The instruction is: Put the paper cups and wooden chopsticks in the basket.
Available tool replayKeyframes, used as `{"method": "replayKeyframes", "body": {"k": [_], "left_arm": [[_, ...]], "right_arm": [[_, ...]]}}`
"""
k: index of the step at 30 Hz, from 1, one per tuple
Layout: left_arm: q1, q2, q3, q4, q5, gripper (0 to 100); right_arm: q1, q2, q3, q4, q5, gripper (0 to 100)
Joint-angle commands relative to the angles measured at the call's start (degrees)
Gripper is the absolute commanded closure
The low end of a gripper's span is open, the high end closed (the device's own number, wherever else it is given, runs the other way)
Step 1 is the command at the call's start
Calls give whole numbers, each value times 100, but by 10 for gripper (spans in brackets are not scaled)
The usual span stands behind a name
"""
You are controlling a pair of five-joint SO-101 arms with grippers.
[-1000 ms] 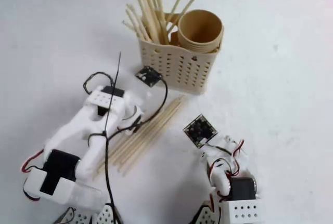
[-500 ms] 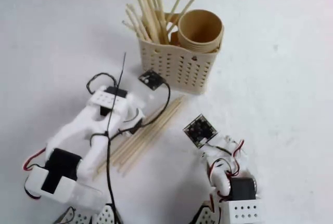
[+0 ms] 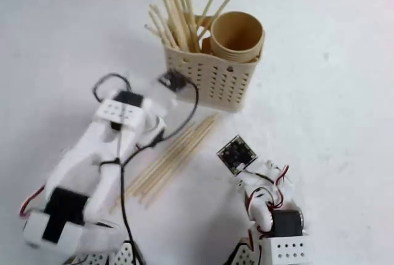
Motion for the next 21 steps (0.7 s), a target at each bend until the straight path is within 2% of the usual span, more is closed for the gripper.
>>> {"method": "replayKeyframes", "body": {"k": [1,6,10,12,16,21], "left_arm": [[-180,-1182,-1037,932,-18,977],[-171,-2273,-2119,1776,325,977],[-119,-2826,-3130,1881,501,977],[-119,-2853,-3552,1802,862,977],[-119,-2853,-4026,1125,1512,977],[-75,-2853,-4290,-387,2154,977]], "right_arm": [[-48,-22,53,31,53,981],[-48,-22,53,31,53,981],[-48,-22,53,31,53,981],[-48,-22,53,31,53,981],[-48,-22,53,31,53,981],[-48,-22,53,31,53,981]]}}
